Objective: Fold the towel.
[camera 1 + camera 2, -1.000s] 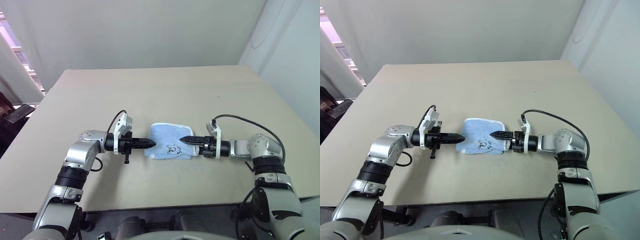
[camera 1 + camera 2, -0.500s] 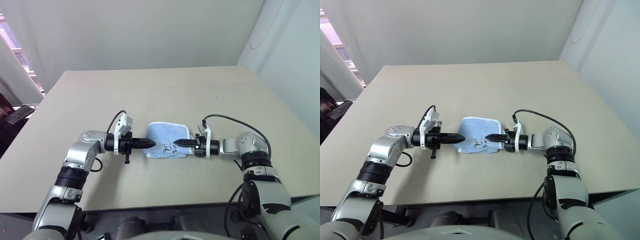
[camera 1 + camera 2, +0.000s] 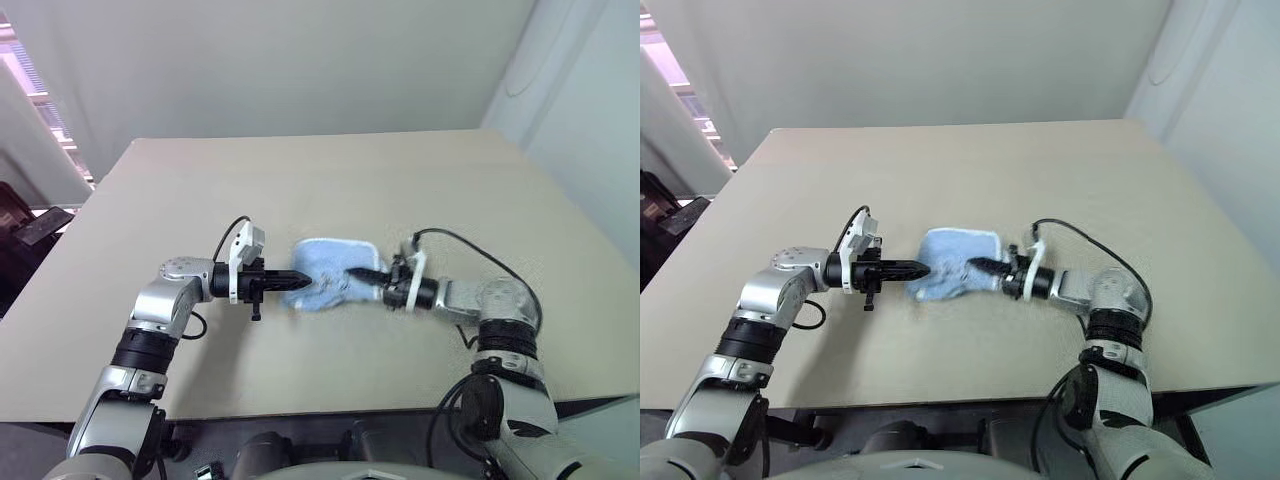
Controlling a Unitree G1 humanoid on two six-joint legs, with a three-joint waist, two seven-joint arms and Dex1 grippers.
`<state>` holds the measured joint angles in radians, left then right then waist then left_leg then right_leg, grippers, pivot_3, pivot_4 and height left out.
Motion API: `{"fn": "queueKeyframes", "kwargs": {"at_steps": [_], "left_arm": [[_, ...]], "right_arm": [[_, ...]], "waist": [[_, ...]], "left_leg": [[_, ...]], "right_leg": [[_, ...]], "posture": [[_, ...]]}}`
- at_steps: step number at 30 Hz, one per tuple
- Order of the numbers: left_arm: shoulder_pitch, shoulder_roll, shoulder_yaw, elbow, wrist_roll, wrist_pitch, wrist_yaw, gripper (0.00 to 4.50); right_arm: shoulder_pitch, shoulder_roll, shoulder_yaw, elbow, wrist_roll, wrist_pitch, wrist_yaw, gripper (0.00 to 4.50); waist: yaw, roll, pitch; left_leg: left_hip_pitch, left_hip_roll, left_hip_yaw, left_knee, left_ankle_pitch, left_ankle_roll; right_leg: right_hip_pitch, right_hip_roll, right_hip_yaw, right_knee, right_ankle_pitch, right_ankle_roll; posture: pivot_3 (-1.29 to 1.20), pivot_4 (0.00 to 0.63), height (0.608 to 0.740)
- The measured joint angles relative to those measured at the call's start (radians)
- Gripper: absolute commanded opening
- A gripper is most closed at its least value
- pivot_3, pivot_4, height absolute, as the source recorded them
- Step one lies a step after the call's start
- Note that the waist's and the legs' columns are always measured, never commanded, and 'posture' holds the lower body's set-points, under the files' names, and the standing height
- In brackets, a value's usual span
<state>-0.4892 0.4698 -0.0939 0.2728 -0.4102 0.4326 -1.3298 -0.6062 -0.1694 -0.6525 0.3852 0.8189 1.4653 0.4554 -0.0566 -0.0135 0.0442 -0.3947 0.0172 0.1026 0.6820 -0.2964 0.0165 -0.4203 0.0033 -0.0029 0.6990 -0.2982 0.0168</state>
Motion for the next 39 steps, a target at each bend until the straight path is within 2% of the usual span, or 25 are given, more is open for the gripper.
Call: {"fn": "queueKeyframes", "kwargs": {"at_steps": [5, 10, 14, 18, 24, 28, 37, 39], "left_arm": [[-0.008, 0.001, 0.01, 0.028, -0.001, -0.001, 0.007, 0.0], [-0.037, -0.007, 0.012, 0.053, -0.001, -0.011, 0.02, 0.0], [-0.042, -0.036, 0.011, 0.084, 0.0, -0.02, 0.026, 0.0], [-0.055, -0.047, 0.01, 0.105, 0.001, -0.028, 0.026, 0.0], [-0.066, -0.062, 0.007, 0.12, 0.006, -0.03, 0.025, 0.0], [-0.067, -0.063, 0.007, 0.127, 0.006, -0.03, 0.025, 0.0], [-0.067, -0.062, 0.006, 0.127, 0.006, -0.03, 0.024, 0.0], [-0.067, -0.062, 0.006, 0.127, 0.006, -0.03, 0.024, 0.0]], "right_arm": [[0.011, 0.031, -0.185, -0.236, 0.081, -0.126, -0.176, 0.02], [0.08, 0.093, -0.285, -0.391, 0.162, -0.302, -0.331, 0.02], [0.1, 0.134, -0.381, -0.44, 0.218, -0.515, -0.502, 0.02], [0.185, 0.149, -0.415, -0.438, 0.224, -0.691, -0.632, 0.02], [0.283, 0.152, -0.391, -0.404, 0.268, -0.775, -0.69, 0.02], [0.318, 0.136, -0.355, -0.385, 0.296, -0.807, -0.705, 1.15], [0.353, 0.061, -0.309, -0.34, 0.405, -0.818, -0.73, 4.47], [0.362, 0.045, -0.299, -0.34, 0.43, -0.816, -0.731, 4.47]], "waist": [[0.012, 0.0, 0.0], [0.013, 0.001, 0.0], [0.012, 0.001, 0.0], [0.012, 0.001, 0.0], [0.008, 0.004, 0.0], [0.011, 0.004, 0.0], [0.012, 0.004, 0.0], [0.012, 0.004, 0.0]], "left_leg": [[-0.011, 0.0, 0.0, 0.0, 0.0, 0.001], [-0.011, 0.0, 0.0, 0.001, 0.0, 0.001], [-0.01, 0.0, 0.0, 0.001, 0.0, 0.001], [-0.01, 0.0, 0.0, 0.001, 0.0, 0.001], [-0.006, 0.0, 0.001, 0.001, 0.0, 0.001], [-0.001, 0.0, 0.001, 0.001, 0.0, 0.001], [0.003, 0.0, 0.001, 0.001, 0.0, 0.001], [0.004, 0.0, 0.001, 0.001, 0.0, 0.001]], "right_leg": [[-0.011, 0.0, 0.0, 0.0, -0.001, 0.001], [-0.011, 0.0, 0.0, 0.0, -0.001, 0.002], [-0.01, 0.001, 0.0, 0.0, -0.001, 0.002], [-0.01, 0.001, 0.0, 0.0, -0.001, 0.002], [-0.006, 0.002, 0.001, 0.0, -0.001, 0.002], [-0.001, 0.002, 0.001, 0.0, -0.001, 0.001], [0.004, 0.002, 0.001, 0.0, -0.001, 0.002], [0.005, 0.002, 0.001, 0.0, -0.001, 0.002]], "posture": [[0.0, 0.0, 0.724], [0.0, 0.0, 0.724], [0.0, 0.0, 0.724], [0.0, 0.0, 0.724], [0.0, 0.0, 0.724], [0.0, 0.0, 0.724], [0.0, 0.0, 0.724], [0.0, 0.0, 0.724]]}}
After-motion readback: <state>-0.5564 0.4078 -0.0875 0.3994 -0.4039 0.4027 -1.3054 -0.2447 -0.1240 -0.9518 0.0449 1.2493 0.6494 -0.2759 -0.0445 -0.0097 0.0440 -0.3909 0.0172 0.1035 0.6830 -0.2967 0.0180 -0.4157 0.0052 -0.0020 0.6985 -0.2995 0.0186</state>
